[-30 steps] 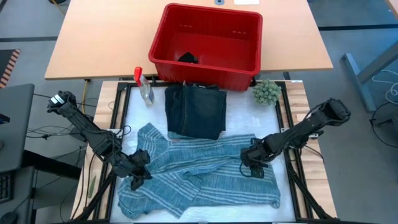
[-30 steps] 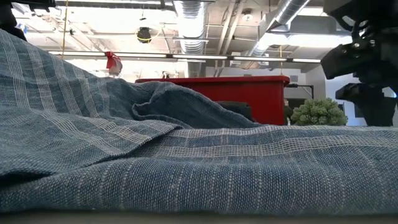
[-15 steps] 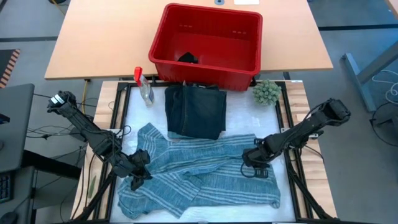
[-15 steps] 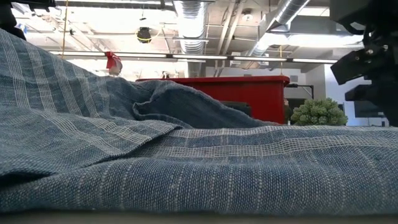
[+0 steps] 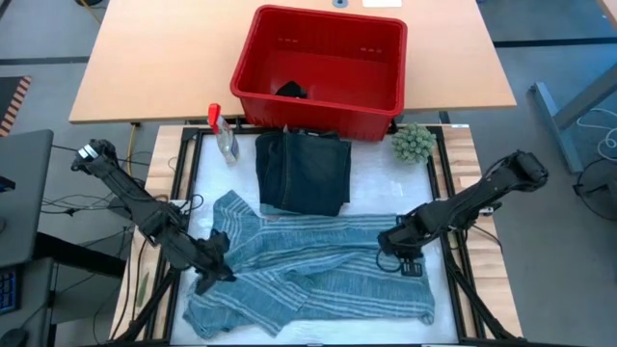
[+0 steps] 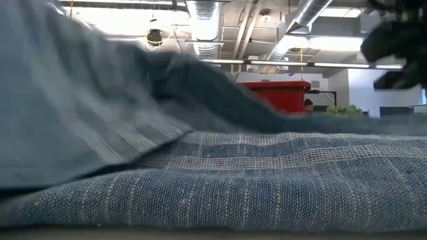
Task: Fold Laundry from Bin
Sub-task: Fold the blue long sleeve on the table
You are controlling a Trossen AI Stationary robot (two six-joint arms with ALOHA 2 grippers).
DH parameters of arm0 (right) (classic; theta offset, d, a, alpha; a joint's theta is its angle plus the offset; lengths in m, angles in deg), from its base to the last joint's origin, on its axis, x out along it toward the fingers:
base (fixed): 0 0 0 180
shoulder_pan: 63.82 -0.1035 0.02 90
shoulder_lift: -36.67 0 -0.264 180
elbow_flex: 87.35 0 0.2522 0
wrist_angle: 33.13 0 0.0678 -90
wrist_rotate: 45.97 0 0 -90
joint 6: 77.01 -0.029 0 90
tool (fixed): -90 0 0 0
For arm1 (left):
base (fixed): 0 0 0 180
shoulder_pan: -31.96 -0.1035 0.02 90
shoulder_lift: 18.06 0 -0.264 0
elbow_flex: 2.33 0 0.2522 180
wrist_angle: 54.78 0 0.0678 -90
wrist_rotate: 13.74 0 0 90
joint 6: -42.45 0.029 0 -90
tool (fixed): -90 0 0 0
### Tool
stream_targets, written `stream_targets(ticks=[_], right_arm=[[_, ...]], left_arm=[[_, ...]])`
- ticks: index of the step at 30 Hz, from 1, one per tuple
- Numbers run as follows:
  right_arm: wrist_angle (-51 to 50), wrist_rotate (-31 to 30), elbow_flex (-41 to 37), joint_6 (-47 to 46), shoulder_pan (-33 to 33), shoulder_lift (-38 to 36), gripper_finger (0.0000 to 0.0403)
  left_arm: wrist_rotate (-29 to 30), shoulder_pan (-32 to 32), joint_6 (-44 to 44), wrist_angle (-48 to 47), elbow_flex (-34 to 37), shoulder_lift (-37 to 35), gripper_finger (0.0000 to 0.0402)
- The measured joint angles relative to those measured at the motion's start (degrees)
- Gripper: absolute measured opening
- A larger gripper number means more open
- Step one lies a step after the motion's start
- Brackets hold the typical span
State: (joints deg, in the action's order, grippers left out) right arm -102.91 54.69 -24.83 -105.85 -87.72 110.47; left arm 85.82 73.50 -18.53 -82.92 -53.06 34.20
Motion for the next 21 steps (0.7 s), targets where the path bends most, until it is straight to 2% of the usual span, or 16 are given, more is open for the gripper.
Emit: stream_targets(ticks=[5, 10, 14, 21], right_arm=[[-4.4, -0.9, 5.4, 0.3, 0.1, -4.8, 0.0018], [-4.6, -4.9, 4.7, -0.5, 0.2, -6.1, 0.0019], [-4.4, -6.0, 2.3, -3.8, 0.3, -4.3, 0.0031], [-0.7, -4.8, 2.0, -3.7, 0.3, -3.0, 0.0094]], left_arm=[[4.8, 0.0, 5.6, 5.5, 0.0, -6.2, 0.0], [9.2, 0.0, 8.9, 4.4, 0.0, -10.0, 0.0], [9.0, 0.0, 8.7, 4.3, 0.0, -9.8, 0.0], [4.8, 0.1, 3.9, 4.5, 0.0, -6.9, 0.0]])
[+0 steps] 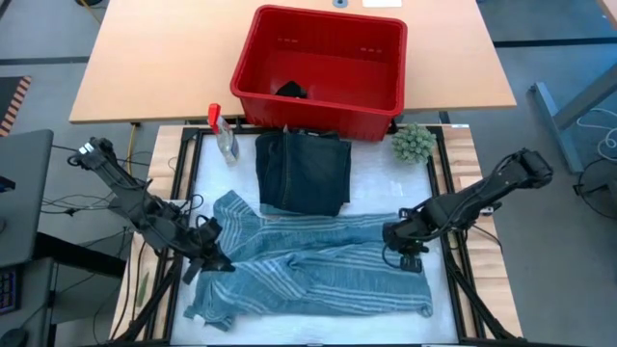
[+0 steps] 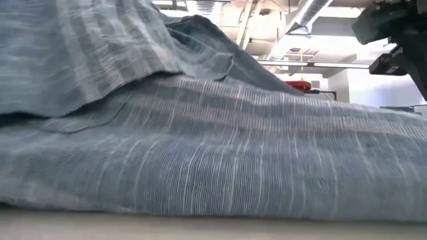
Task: Fold Laundry from Bin
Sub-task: Fold the blue long sleeve on the table
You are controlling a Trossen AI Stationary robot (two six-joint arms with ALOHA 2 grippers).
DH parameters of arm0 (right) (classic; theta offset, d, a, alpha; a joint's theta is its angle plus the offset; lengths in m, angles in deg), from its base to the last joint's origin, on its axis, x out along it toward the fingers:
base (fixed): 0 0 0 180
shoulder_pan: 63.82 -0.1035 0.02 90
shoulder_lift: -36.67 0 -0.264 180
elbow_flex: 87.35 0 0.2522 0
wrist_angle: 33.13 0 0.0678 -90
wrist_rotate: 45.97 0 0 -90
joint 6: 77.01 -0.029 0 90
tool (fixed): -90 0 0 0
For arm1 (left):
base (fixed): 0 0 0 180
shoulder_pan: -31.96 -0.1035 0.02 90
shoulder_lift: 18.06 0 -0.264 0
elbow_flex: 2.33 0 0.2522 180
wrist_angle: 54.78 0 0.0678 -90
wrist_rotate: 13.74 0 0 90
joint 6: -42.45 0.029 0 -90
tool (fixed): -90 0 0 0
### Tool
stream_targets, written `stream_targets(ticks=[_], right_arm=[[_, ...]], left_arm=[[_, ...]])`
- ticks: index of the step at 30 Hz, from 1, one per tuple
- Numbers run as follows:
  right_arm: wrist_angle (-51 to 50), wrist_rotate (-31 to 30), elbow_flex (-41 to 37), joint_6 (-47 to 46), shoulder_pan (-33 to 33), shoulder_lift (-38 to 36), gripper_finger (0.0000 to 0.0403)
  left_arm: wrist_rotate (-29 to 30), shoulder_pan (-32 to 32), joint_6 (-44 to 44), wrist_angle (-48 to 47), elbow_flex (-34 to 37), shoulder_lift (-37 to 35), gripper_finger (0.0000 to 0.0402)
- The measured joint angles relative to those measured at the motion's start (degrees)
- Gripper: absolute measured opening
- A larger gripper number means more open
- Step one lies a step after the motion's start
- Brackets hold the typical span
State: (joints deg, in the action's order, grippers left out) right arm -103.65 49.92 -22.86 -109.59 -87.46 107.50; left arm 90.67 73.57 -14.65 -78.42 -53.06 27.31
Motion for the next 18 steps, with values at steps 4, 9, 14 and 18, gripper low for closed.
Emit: stream_targets(ticks=[4, 9, 14, 18], right_arm=[[4.8, -0.5, 0.7, -0.4, 0.5, 0.0, 0.0145], [19.9, -1.7, 0.4, 5.8, 3.3, 2.0, 0.0214], [27.5, -1.8, -0.4, 11.5, 9.3, 8.0, 0.0248], [36.4, 0.3, -0.4, 15.3, 12.5, 11.5, 0.025]], left_arm=[[-1.2, 0.0, -0.8, 0.5, 0.0, 1.4, 0.0], [-1.6, 0.0, -0.9, 0.5, 0.0, 1.5, 0.0], [-1.7, 0.0, -1.1, 0.5, 0.0, 1.5, 0.0], [-1.7, 0.0, -1.1, 0.4, 0.0, 1.5, 0.0]])
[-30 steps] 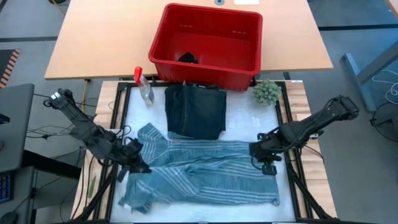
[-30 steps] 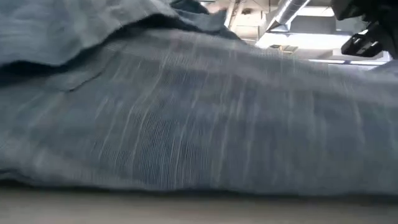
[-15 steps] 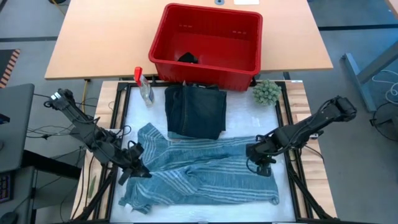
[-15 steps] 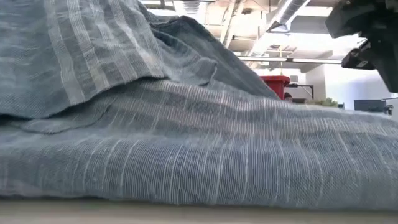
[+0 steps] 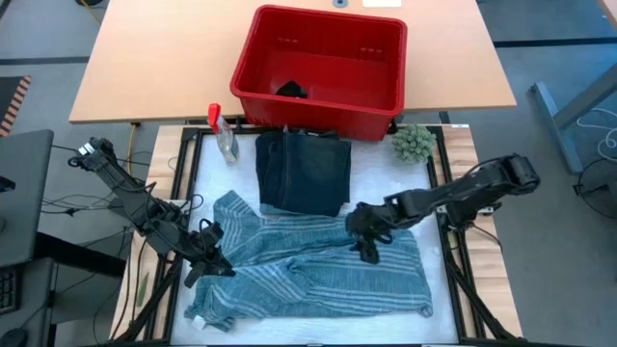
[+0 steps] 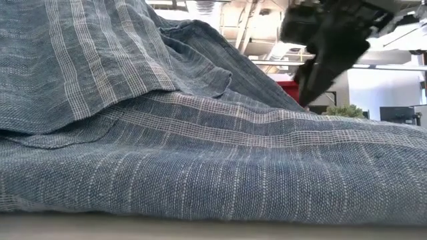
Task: Fold Laundry from Bin
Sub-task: Fold the blue long sleeve on the table
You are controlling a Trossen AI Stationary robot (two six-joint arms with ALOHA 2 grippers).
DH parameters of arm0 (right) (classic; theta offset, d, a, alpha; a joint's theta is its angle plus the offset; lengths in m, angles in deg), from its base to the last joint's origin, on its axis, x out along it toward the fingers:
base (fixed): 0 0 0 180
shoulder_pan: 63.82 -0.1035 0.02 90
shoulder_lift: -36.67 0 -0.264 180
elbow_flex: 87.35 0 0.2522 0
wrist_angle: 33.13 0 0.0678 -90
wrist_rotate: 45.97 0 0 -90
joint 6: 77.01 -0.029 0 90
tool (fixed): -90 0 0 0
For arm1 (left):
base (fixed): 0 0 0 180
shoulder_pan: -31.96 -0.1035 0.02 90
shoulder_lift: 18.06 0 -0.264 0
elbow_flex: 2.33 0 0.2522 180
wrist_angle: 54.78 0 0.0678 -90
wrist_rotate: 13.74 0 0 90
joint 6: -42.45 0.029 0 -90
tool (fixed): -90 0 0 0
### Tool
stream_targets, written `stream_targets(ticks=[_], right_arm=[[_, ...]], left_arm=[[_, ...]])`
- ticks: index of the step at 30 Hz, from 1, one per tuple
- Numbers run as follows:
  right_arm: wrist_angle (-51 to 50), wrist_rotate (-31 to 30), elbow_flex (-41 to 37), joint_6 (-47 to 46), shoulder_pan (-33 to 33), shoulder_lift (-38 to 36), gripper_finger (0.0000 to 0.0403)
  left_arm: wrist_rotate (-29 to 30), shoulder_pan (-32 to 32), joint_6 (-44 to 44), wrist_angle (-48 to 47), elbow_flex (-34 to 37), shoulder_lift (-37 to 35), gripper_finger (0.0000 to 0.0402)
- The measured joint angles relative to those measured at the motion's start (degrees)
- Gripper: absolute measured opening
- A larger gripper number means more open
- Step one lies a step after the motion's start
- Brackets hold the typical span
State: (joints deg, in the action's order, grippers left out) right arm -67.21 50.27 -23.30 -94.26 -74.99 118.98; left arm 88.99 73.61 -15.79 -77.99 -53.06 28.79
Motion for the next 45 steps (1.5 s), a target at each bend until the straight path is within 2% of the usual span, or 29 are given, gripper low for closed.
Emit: stream_targets(ticks=[6, 13, 16, 23, 26, 29, 38, 45], right_arm=[[2.2, 4.3, 0.0, 2.2, 0.2, 2.5, 0.025], [0.6, 4.1, -0.6, 7.5, -0.8, 4.4, 0.0249], [0.3, 1.4, -2.1, 7.7, -0.5, 5.5, 0.0249], [-1.0, 2.2, -2.4, 7.2, -0.9, 7.9, 0.0244], [-5.1, 4.6, -2.4, 6.9, -1.3, 7.6, 0.022], [-10.4, 5.6, -2.4, 6.2, -2.3, 6.6, 0.0179], [-15.8, 5.9, -2.4, 2.9, -5.6, 2.1, 0.0023], [-22.3, 8.6, -1.0, -6.4, -6.1, -5.6, 0.0032]], left_arm=[[1.0, 0.0, -0.8, 0.0, 0.0, 0.0, 0.0], [1.3, 0.0, -0.9, 0.0, 0.0, 0.0, 0.0], [1.4, 0.0, -0.9, -0.1, 0.0, 0.0, 0.0], [1.0, 0.0, -1.0, 0.0, 0.0, 0.0, 0.0], [0.6, 0.2, -1.0, 0.1, 0.0, 0.0, 0.0], [1.1, 1.2, -0.9, 0.2, 0.0, -0.4, 0.0], [3.9, 4.3, -1.0, 0.4, 0.0, -1.6, 0.0], [4.0, 6.0, -1.4, 1.6, 0.0, -1.6, 0.0]])
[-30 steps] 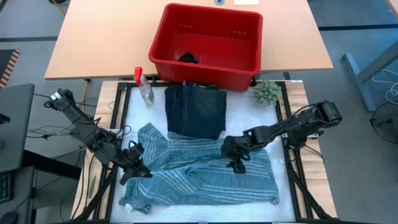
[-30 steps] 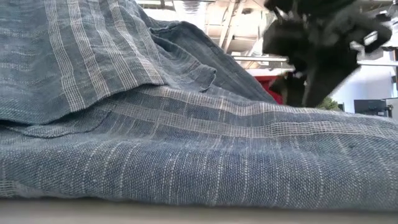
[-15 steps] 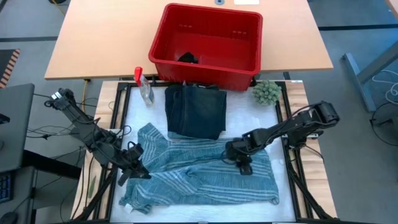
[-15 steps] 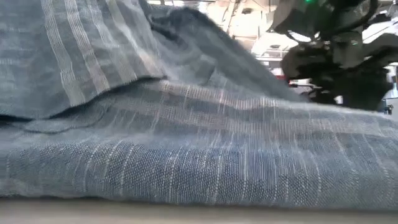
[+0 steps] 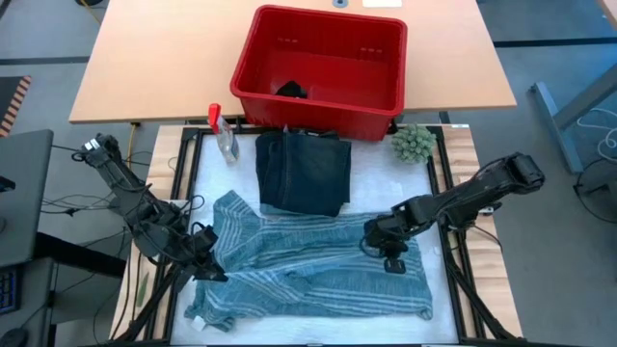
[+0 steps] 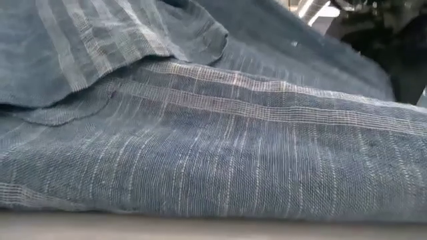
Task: Fold Laundry from Bin
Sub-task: Fold the blue long sleeve on the table
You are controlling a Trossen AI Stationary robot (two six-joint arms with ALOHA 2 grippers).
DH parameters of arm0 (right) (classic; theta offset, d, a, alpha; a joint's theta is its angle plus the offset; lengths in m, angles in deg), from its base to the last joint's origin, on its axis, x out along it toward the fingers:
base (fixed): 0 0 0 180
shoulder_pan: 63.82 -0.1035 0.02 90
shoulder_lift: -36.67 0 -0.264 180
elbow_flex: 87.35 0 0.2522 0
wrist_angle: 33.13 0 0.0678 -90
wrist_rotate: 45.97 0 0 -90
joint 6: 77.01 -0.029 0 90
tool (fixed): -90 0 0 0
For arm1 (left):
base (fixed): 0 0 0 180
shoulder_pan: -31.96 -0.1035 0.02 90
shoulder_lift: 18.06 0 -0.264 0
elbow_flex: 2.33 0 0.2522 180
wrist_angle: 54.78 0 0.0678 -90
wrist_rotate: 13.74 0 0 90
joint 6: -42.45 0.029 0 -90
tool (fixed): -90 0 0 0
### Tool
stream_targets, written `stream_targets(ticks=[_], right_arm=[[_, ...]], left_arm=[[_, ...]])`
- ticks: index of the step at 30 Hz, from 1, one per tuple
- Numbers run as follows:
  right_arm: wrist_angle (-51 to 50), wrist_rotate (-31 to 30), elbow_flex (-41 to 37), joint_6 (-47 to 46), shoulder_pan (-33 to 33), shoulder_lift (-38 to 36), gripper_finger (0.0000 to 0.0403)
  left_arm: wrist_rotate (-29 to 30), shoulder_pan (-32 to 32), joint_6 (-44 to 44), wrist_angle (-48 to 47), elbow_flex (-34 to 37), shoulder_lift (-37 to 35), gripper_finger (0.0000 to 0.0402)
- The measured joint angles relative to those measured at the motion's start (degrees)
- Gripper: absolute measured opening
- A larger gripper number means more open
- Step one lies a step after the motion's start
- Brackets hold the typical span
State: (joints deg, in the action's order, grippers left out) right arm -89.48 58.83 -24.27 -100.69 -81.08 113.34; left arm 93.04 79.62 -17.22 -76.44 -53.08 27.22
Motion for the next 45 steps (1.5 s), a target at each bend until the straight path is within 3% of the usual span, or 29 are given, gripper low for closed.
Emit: stream_targets(ticks=[4, 10, 17, 21, 25, 29, 37, 42, 45], right_arm=[[-3.7, 6.7, 3.0, -6.9, -1.0, -4.7, 0.0019], [0.6, 16.4, 6.3, -23.9, -8.1, -7.7, 0.0019], [21.2, 19.8, 8.5, -46.3, -22.1, -3.8, 0.0019], [26.7, 19.9, 10.5, -49.0, -24.0, -1.1, 0.0019], [21.3, 19.9, 10.5, -42.0, -20.9, 2.0, 0.0019], [10.2, 20.0, 10.5, -32.9, -16.1, 6.3, 0.0019], [-1.0, 21.2, 10.4, -20.4, -9.2, 13.7, 0.0019], [-4.6, 19.9, 10.6, -18.3, -7.7, 15.5, 0.0027], [-5.5, 19.4, 10.5, -18.3, -6.9, 16.7, 0.0034]], left_arm=[[0.0, 0.9, 0.2, 3.4, 0.0, 0.0, 0.0], [0.1, 4.6, -4.3, 11.6, 0.0, 3.8, 0.0], [4.0, 13.0, -14.5, 37.1, 0.0, 18.8, 0.0], [8.1, 17.0, -18.0, 45.2, -2.1, 28.4, 0.0], [7.3, 18.1, -25.4, 42.1, -3.0, 35.2, 0.0], [10.8, 18.1, -31.0, 35.9, -3.0, 36.8, 0.0], [14.6, 19.1, -39.9, 11.1, -3.0, 28.3, 0.0], [9.6, 18.7, -47.1, -4.9, -3.0, 24.1, 0.0], [7.2, 16.5, -47.5, -9.0, -3.0, 24.0, 0.0]])
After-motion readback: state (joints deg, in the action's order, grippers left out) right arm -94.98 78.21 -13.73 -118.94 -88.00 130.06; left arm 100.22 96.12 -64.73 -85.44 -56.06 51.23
